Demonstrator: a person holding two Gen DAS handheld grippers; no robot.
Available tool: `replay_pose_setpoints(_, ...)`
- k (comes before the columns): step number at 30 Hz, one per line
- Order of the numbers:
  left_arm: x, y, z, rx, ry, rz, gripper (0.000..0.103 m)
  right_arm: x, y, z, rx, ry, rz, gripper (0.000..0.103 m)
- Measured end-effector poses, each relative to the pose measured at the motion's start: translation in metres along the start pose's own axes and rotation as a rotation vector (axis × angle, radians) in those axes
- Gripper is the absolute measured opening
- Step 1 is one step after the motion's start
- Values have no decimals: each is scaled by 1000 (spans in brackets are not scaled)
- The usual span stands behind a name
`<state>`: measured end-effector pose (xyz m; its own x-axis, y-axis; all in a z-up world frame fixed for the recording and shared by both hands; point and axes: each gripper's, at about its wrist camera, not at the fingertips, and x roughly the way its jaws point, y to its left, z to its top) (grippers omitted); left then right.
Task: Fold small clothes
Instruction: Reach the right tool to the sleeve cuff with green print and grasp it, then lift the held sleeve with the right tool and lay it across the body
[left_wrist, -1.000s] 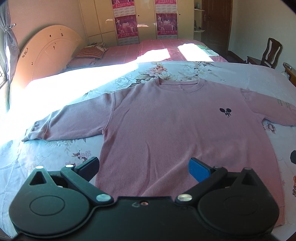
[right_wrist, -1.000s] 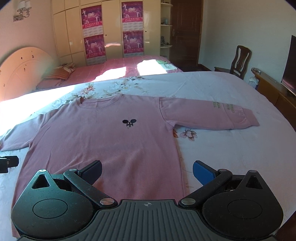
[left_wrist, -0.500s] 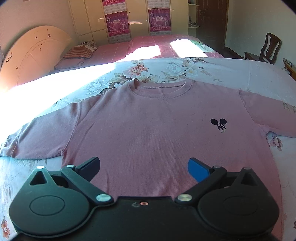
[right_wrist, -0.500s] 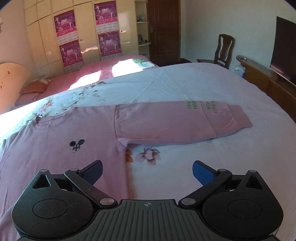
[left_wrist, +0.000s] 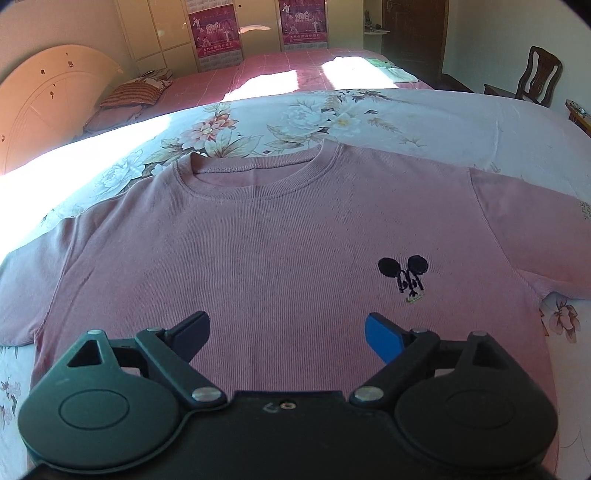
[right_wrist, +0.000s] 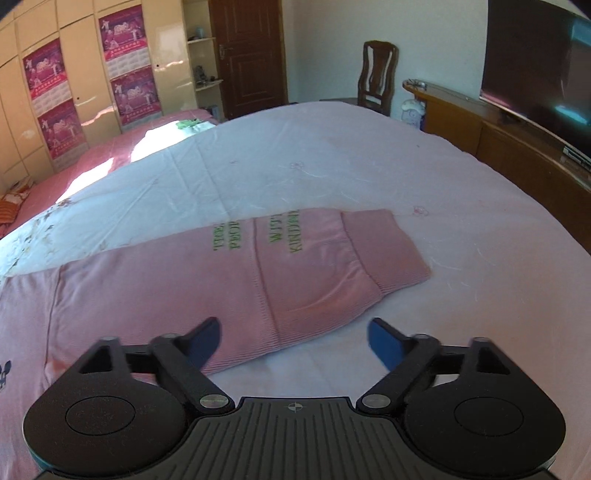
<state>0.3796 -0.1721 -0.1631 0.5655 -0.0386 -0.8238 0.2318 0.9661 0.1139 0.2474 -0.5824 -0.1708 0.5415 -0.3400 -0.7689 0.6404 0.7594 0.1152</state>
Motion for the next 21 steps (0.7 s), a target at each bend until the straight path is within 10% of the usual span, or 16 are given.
replay_pose_setpoints(11,15,-1,8,6,35,10,73,25,-51,14,193,26,-11,67)
replay_pose_setpoints(15,15,5,8,-2,34,16,70,25,-48,17,180,10,-2,33)
replay_pose_setpoints(21,18,16,9,-26,44,7,65,14,-47,21,173,-33,14,13)
